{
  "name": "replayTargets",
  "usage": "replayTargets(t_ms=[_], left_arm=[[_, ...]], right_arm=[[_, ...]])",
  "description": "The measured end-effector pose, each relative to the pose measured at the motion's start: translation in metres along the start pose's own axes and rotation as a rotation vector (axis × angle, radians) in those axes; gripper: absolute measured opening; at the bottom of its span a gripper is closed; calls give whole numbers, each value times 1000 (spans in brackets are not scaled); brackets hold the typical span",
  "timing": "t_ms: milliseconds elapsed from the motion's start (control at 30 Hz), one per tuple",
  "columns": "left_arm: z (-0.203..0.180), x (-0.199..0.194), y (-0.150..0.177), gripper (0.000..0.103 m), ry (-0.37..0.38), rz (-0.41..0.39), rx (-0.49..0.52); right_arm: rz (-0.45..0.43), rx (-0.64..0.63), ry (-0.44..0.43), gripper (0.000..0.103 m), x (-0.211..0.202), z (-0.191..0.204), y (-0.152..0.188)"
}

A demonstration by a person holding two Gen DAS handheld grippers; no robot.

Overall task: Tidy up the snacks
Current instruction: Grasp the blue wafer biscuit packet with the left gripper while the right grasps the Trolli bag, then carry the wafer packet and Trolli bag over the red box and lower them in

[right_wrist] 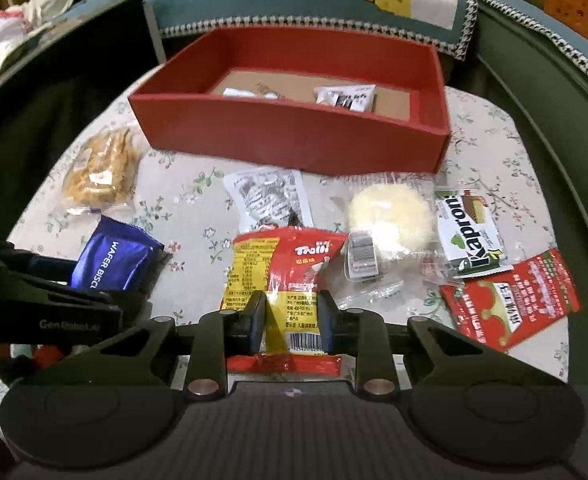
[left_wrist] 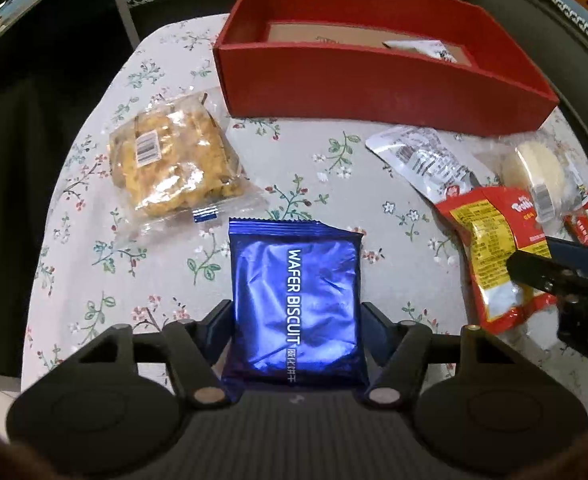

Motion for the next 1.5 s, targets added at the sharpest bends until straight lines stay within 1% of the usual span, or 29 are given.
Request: replayTargets(t_ms=[133, 167, 267, 300, 333, 400, 433, 500, 567, 600, 633, 733, 833, 933, 1167, 1367, 1500], left_arm=[[-1, -3, -1, 69, -3, -9, 12], [-2, -3, -1, 69, -2, -7, 14], [-3, 0, 1, 69, -7, 3, 25], [-2, 2, 1, 70, -11, 7, 26], [-1, 4, 2, 70, -13, 11, 26], [-1, 5, 1, 70, -16, 14, 24], [0, 6, 1, 70, -22, 12, 24], [0, 6, 0, 70, -39, 6, 29], [-1, 7, 1, 70, -53, 1, 41], [-2, 6, 1, 70, -58, -2, 47], [-3, 6, 1, 70, -62, -6, 54], [-6, -2, 0, 70, -92, -45, 81], [-10, -14, -3, 70, -133, -103, 111], [-16, -23, -4, 70, -147, -142, 132], [-25, -36, -13, 70, -173, -202, 156], [-29, -48, -24, 70, -204, -260, 161], [-32, -53, -33, 70, -210, -281, 157]], right_arm=[[-19, 13, 2, 34, -7, -1, 0], [-13, 6, 13, 34, -6, 0, 2], [41, -4, 35, 38, 9, 1, 8], [49, 5, 36, 51, 13, 0, 8], [47, 17, 33, 71, 13, -1, 7], [20, 29, 40, 85, 10, 0, 1], [-4, 26, 42, 85, 8, 2, -2], [-18, -2, 50, 84, 10, 10, -7], [10, -33, 101, 75, 22, 14, -5], [34, -42, 112, 66, 29, 14, -3], [59, -38, 108, 60, 34, 12, 0], [65, -27, 102, 56, 32, 7, 3], [31, -14, 91, 55, 19, 4, 2], [-21, -20, 86, 55, 1, 7, 1], [-124, -2, 67, 55, -29, 3, -12], [-175, 24, 60, 55, -40, -5, -21], [-203, 33, 57, 55, -47, -7, -28]])
Point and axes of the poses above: each gripper's, at about its wrist camera, not at the fingertips, and x roughly the way its jaws point, z to its left, y to its underside, the point moved 7 cm from there along x, roughly the way its jaws point, and after that the axes turned 13 degrees about z, right-handed, at the moved point
